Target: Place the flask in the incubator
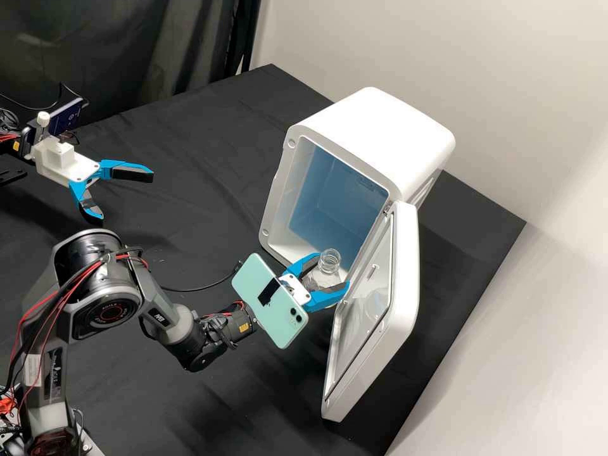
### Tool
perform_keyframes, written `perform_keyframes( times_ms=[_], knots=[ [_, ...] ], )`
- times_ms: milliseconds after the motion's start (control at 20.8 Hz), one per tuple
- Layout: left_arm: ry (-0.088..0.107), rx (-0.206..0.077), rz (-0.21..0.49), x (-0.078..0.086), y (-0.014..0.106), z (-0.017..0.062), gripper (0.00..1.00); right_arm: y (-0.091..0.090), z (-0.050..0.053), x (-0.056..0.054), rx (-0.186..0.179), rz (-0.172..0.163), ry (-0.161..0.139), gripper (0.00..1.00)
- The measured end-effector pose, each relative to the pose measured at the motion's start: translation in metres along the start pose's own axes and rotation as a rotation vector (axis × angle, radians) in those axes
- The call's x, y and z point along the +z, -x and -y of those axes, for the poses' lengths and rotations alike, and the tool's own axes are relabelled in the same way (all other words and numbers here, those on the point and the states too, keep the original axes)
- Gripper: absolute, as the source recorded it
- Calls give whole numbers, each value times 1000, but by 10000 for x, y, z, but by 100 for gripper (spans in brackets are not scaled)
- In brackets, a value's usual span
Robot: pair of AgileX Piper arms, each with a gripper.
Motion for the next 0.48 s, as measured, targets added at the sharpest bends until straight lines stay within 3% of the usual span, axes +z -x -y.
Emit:
perform_keyframes(
  times_ms=[193,481],
  knots=[
    [0,0,0,0,0,0,100,-170,47,-191,2,-74,-1,0],
    [0,-2,-1,-1,-1,4,100,-398,161,-376,23,-113,-27,0]
  ],
)
